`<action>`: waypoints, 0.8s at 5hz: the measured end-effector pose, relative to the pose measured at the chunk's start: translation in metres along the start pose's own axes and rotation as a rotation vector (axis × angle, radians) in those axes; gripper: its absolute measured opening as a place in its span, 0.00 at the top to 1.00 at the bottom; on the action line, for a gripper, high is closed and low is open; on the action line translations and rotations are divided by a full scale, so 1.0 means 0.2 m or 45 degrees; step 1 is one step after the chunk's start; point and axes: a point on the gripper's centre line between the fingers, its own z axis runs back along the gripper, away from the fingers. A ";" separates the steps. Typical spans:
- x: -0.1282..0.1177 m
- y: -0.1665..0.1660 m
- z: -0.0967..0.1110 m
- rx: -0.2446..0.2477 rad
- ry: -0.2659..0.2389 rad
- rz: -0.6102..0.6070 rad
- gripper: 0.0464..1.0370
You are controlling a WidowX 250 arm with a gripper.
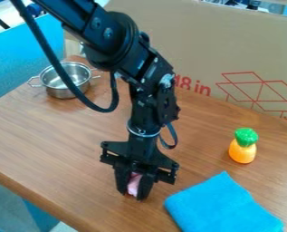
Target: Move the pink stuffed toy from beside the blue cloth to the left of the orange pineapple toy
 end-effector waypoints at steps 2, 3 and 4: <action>0.00 0.05 0.11 0.033 -0.069 -0.191 0.89; 0.13 0.06 0.24 0.046 -0.130 -0.493 0.90; 0.35 0.01 0.30 0.174 -0.051 -0.657 0.90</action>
